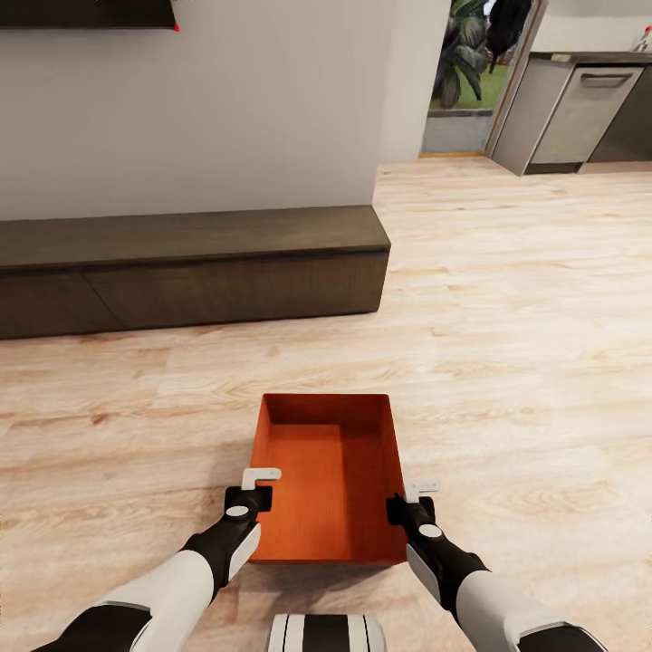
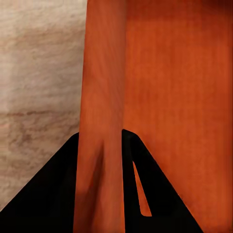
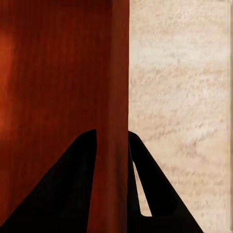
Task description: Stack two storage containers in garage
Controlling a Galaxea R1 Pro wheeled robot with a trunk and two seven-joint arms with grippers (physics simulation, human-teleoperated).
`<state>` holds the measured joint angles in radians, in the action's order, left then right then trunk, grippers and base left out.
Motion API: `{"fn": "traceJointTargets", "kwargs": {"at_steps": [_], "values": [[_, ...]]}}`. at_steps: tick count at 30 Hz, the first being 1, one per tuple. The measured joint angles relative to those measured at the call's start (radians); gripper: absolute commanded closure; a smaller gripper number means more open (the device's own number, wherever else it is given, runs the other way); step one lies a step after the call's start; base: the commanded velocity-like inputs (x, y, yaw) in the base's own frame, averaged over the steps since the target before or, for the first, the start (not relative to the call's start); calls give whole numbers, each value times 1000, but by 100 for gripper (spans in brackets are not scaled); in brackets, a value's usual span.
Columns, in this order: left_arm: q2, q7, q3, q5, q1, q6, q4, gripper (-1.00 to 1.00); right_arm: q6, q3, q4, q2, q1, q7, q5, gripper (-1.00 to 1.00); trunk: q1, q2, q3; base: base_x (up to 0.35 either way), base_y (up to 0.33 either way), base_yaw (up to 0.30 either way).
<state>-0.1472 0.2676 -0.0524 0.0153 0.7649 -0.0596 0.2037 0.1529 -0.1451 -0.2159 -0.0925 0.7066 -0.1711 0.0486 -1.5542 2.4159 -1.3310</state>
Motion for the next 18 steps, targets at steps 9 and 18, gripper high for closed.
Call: {"fn": "traceJointTargets", "kwargs": {"at_steps": [9, 18], "values": [[1, -1, 5, 3, 0, 0, 1, 100, -1, 0, -3, -4, 0, -15, -8, 100, 35, -63, 28, 0, 0, 0], [2, -1, 2, -5, 0, 1, 0, 100, -6, 2, -4, -4, 0, -10, -12, 100, 69, -126, 56, 0, 0, 0]]}}
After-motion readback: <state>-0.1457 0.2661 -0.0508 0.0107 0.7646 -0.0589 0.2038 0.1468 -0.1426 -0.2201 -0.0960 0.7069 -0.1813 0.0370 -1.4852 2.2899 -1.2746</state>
